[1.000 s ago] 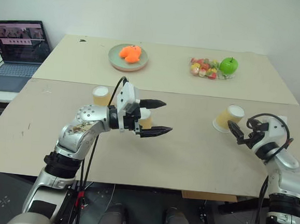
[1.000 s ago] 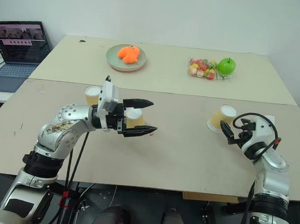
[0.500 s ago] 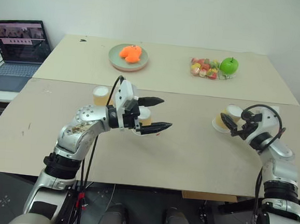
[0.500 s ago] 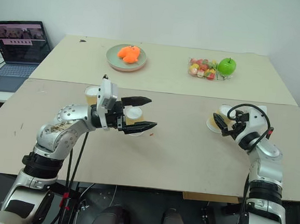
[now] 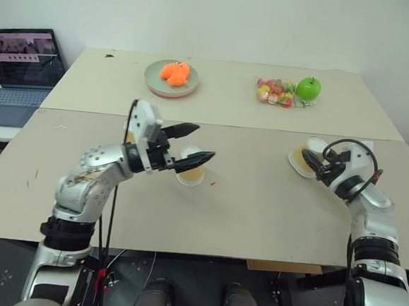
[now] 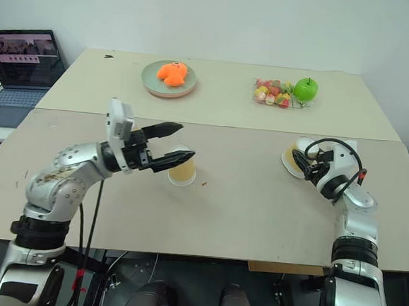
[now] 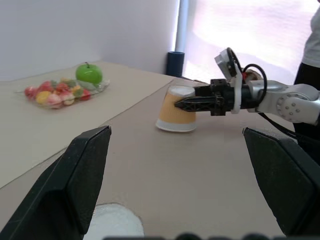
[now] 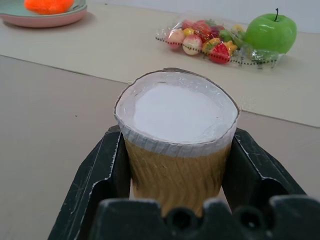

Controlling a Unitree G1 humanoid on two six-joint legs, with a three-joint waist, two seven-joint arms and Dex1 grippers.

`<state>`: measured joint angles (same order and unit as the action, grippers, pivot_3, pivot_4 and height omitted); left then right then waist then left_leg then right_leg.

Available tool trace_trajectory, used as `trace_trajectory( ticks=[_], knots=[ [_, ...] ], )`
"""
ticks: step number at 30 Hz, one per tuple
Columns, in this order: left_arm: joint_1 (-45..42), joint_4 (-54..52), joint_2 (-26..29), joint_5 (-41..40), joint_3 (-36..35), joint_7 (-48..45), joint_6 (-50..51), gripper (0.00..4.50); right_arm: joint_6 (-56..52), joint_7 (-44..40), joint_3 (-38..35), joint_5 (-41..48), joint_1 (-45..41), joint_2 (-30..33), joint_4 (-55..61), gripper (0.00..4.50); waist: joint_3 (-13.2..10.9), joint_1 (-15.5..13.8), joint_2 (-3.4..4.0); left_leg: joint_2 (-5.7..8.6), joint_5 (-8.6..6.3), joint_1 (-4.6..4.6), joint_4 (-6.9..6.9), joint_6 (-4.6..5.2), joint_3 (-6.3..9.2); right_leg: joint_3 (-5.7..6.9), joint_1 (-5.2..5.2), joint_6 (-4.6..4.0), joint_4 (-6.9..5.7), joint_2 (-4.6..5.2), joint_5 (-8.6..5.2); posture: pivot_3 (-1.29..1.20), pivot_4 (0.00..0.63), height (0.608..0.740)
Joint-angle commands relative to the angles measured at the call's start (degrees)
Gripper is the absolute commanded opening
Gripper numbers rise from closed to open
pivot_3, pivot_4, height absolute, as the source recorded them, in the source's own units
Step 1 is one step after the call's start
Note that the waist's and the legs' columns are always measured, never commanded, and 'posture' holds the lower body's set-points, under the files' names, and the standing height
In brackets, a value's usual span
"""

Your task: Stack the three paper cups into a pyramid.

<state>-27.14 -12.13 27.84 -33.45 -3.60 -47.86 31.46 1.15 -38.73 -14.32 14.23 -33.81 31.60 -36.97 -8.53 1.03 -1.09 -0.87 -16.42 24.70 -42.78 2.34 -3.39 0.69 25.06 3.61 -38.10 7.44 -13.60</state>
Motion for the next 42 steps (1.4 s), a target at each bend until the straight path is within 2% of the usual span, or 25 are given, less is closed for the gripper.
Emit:
trace_trajectory(
  ticks=[1, 2, 6, 10, 12, 17, 28, 42],
  knots=[
    [3.5, -3.7, 2.5, -0.8, -2.9, 0.7, 0.4, 4.50, -0.1, -2.0, 0.4, 1.7, -3.4, -0.6, 3.1, 2.27, 0.0, 0.0, 0.03, 0.00, 0.00, 0.00, 0.00, 0.00, -0.01, -0.01, 0.00, 0.00, 0.00, 0.00, 0.00, 0.00, 0.150, 0.676],
    [4.4, -4.0, 3.0, -1.0, -3.4, 0.9, 0.5, 4.50, -0.7, -2.8, 0.7, 2.0, -3.7, -0.8, 3.8, 2.27, 0.0, 0.0, 0.03, 0.00, 0.00, 0.00, 0.00, 0.00, -0.02, -0.03, 0.02, 0.00, 0.00, 0.00, 0.00, 0.00, 0.150, 0.676],
    [9.2, -6.5, 5.6, -2.7, -6.9, 1.8, 2.0, 4.50, -10.0, -15.9, 7.4, 6.7, -1.8, -0.9, 16.5, 2.27, -0.1, 0.0, 0.08, -0.09, 0.00, 0.03, 0.04, 0.00, 0.01, -0.01, 0.07, 0.00, 0.01, 0.00, 0.00, 0.00, 0.150, 0.676],
    [9.3, -7.9, 4.9, -4.0, -8.1, 4.3, 2.8, 4.50, -18.4, -24.2, 12.7, 10.4, -0.7, -0.2, 25.0, 2.27, -0.1, -0.5, 0.08, -0.08, -0.02, 0.03, -0.01, 0.02, 0.07, 0.07, -0.01, -0.01, 0.01, 0.04, 0.00, 0.00, 0.150, 0.676],
    [9.2, -8.3, 4.7, -4.5, -8.1, 5.1, 3.1, 4.50, -19.0, -26.7, 14.7, 10.2, -0.4, 0.1, 26.7, 2.27, -0.1, -0.8, 0.08, -0.06, -0.03, 0.02, -0.02, 0.04, 0.10, 0.10, -0.04, 0.00, 0.01, 0.09, 0.00, 0.00, 0.150, 0.676],
    [10.5, -10.7, 4.8, -5.1, -7.8, 6.5, 3.5, 4.50, -13.5, -28.2, 19.1, 5.1, -3.7, -1.9, 21.2, 2.27, -0.1, -0.7, 0.07, 0.02, -0.02, 0.02, -0.01, 0.02, 0.08, 0.10, -0.03, -0.01, 0.03, 0.09, 0.01, 0.00, 0.150, 0.676],
    [11.0, -12.4, 4.7, -6.9, -8.6, 9.2, 4.0, 4.50, -6.9, -28.5, 19.6, 2.1, -9.0, -6.2, 11.7, 2.27, -0.1, -0.3, 0.05, 0.02, 0.01, 0.01, 0.01, -0.03, 0.07, 0.12, 0.00, -0.01, 0.01, 0.05, 0.01, 0.00, 0.150, 0.676],
    [9.8, -12.3, 5.0, -8.1, -8.5, 11.0, 3.7, 4.50, -4.0, -27.8, 19.0, 0.2, -10.7, -8.7, 6.0, 2.27, -0.1, -0.2, 0.06, 0.02, 0.03, 0.02, 0.01, -0.06, 0.07, 0.11, 0.00, -0.01, 0.01, 0.05, 0.01, 0.00, 0.150, 0.676]
  ],
)
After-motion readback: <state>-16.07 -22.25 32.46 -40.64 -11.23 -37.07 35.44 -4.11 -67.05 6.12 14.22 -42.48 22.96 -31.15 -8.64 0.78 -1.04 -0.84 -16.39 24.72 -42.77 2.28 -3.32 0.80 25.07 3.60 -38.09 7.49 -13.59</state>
